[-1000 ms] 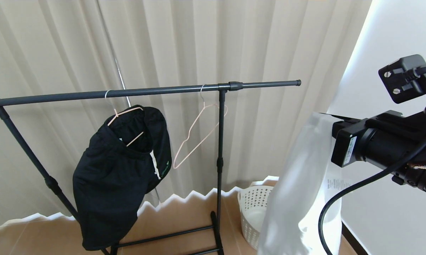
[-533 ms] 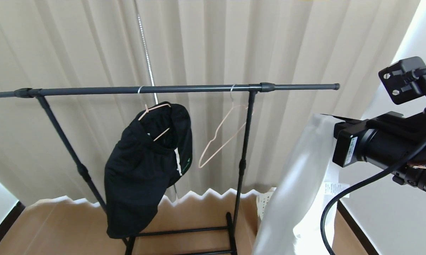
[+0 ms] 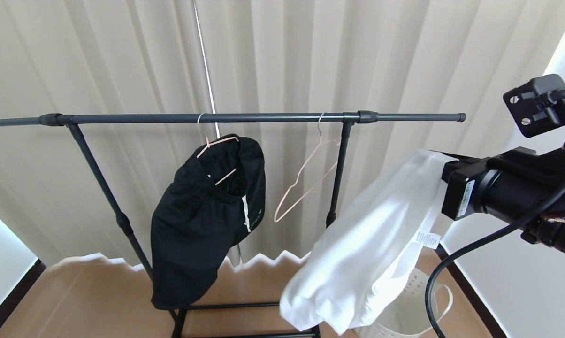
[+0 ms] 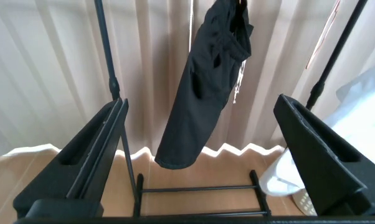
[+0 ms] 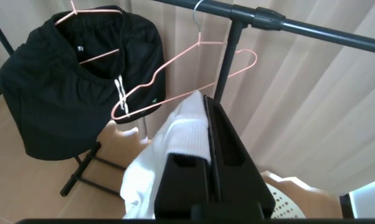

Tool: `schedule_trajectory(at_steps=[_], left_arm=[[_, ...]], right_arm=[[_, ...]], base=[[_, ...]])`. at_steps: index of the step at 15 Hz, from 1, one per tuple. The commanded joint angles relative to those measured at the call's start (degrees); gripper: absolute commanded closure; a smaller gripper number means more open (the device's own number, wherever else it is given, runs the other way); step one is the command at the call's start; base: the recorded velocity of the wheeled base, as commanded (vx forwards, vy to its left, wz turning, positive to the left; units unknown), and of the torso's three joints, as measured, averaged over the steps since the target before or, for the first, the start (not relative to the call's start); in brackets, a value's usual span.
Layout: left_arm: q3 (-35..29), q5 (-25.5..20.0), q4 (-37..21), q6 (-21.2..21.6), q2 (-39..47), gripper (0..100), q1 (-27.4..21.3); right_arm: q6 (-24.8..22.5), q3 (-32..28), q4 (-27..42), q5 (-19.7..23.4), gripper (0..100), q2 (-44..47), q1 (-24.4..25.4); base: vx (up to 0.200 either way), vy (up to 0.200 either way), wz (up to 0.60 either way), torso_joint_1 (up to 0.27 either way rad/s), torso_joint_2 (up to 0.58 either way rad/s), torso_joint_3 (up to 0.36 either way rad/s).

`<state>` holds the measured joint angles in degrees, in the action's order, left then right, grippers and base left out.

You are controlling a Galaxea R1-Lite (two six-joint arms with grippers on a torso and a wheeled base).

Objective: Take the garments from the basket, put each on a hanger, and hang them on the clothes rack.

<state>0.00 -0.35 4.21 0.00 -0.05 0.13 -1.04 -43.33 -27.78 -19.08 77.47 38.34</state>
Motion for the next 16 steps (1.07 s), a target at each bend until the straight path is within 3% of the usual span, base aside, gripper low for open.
schedule_trajectory(at_steps=[1, 9, 13, 14, 16], left_arm=[[0.00, 0.00, 0.01, 0.00, 0.05, 0, 0.04], [0.00, -0.09, 0.01, 0.26, 0.05, 0, 0.13], [0.00, -2.99, -0.43, 1.67, 0.49, 0, -0.40], [0.00, -6.59, -0.43, 3.52, 3.56, 0, -1.28], [-4.83, -13.97, -0.34, 2.20, 14.55, 0, -2.16]], right_arm=[[-0.02, 0.00, 0.01, 0.01, 100, 0.49, 0.07], [0.25, -0.44, 0.01, -0.17, 100, 9.19, -3.45], [0.16, 0.08, -4.65, -0.26, 100, 10.60, -3.53], [0.16, 0.08, -5.09, -0.52, 100, 11.21, -3.53], [0.42, 0.26, -5.09, -1.31, 100, 12.00, -3.53]], base=[[0.000, 0.000, 0.00, 0.000, 0.00, 0.000], [0.000, 0.000, 0.00, 0.000, 0.00, 0.000], [0.000, 0.000, 0.00, 0.000, 0.00, 0.000], [0.000, 0.000, 0.00, 0.000, 0.00, 0.000], [0.000, 0.000, 0.00, 0.000, 0.00, 0.000]])
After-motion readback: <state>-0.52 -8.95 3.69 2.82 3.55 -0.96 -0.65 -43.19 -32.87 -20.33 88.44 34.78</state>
